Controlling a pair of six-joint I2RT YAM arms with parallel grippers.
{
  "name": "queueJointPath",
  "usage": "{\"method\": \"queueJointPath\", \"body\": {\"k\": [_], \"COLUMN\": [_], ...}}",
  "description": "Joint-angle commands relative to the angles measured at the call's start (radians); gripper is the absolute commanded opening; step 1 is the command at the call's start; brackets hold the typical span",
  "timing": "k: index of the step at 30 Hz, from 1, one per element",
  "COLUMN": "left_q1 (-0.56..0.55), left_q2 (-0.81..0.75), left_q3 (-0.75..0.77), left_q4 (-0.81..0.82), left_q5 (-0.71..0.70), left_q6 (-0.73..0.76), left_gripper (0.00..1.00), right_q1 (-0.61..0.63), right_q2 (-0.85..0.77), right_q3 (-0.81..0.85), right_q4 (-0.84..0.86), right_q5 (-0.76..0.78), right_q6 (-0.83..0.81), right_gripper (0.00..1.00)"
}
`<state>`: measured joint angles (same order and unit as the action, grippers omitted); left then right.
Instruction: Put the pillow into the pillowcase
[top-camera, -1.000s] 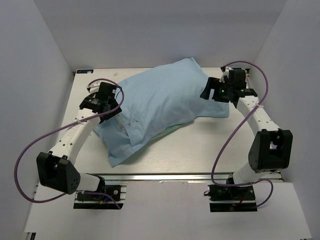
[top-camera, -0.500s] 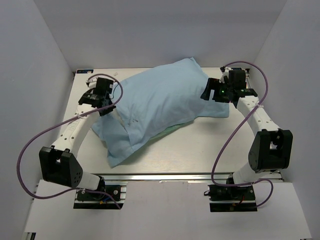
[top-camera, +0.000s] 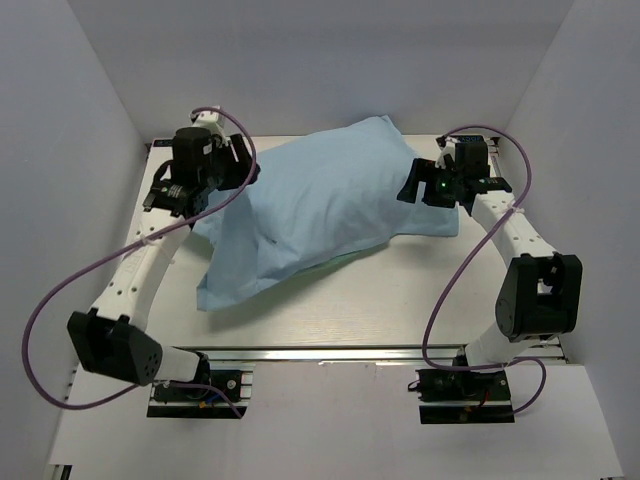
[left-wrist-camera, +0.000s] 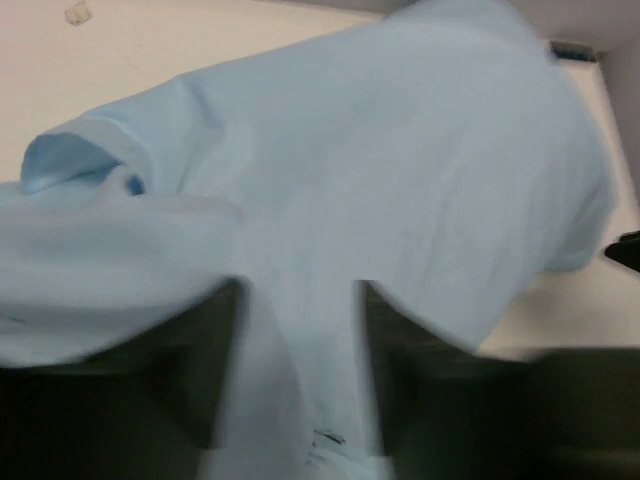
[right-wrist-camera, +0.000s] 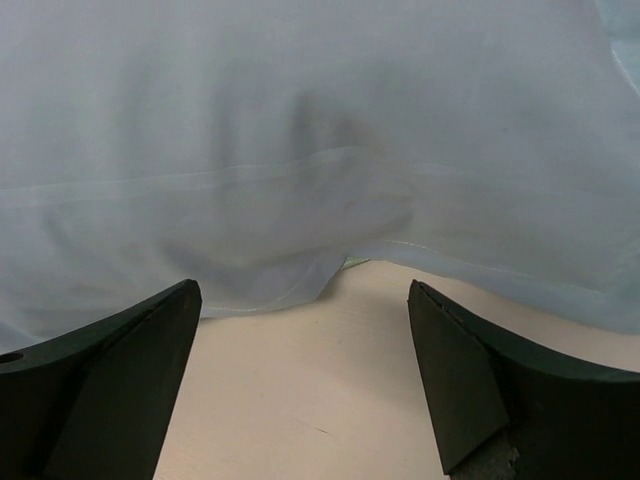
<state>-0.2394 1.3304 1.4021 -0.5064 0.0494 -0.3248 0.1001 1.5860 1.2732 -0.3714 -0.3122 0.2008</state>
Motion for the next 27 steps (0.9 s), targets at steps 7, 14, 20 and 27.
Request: {"method": "queueJointPath", "body": {"k": [7, 14, 20, 27], "left_q1": [0.002, 0.002, 0.002, 0.002], "left_q2": [0.046, 0.039, 0.127, 0.358], "left_q3": [0.023, 0.121, 0.150, 0.069], "left_q4": [-0.196, -0.187, -0.130, 0.055], "left_q5": [-0.134, -0.146, -0.080, 0.145], "left_q6": [-0.048, -0.051, -0.017, -0.002], "left_gripper": [0.98, 0.98, 0.98, 0.98], "right_q1": [-0.013, -0.065, -0.082, -0.186], "right_q2": [0.032, 0.049, 0.127, 0.128], "right_q3": [0.113, 0.209, 0.297, 0.181], "right_q4": [-0.040, -0.034, -0.070, -0.022], "right_q5": [0.082, 0.102, 0.094, 0.098], "right_q6": [0.011, 0.014, -0.015, 0.012], "right_gripper": [0.89, 0.89, 0.89, 0.89]}}
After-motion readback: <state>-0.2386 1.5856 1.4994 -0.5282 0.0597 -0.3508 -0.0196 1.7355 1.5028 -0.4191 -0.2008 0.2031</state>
